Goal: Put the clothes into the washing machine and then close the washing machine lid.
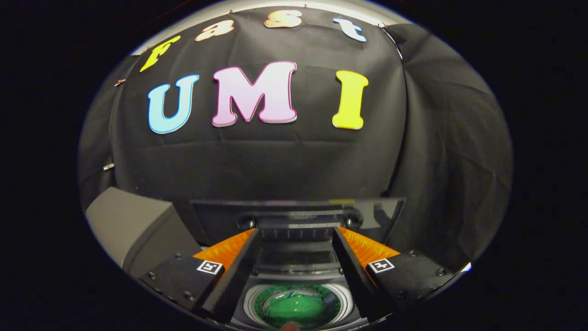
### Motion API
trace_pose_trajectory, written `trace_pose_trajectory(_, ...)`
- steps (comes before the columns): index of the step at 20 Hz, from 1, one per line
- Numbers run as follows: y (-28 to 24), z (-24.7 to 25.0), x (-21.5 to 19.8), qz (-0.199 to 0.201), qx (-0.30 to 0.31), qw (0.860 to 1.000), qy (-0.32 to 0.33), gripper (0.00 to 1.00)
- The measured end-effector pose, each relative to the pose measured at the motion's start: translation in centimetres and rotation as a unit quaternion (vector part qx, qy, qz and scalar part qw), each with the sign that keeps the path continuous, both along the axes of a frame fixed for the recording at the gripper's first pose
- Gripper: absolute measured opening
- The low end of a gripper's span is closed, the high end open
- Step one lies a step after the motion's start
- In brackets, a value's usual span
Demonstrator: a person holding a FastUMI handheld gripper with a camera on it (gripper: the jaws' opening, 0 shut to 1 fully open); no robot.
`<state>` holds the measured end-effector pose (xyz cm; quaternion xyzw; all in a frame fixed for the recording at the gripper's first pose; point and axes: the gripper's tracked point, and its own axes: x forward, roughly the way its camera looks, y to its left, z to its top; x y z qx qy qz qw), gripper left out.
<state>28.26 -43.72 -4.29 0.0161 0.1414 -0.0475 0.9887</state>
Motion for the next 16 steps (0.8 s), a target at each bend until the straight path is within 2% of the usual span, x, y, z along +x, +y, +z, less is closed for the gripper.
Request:
trace_pose_trajectory(4, -0.2, 2.7, 3.3, 0.002, -0.014, 1.000, -0.014, 0.99)
trace_pose_trajectory(12, -0.8, 1.2, 7.9, 0.001, 0.015, 1.000, 0.017, 0.99)
trace_pose_trajectory(16, -1.0, -0.8, 8.9, -0.004, -0.007, 0.999, 0.044, 0.99)
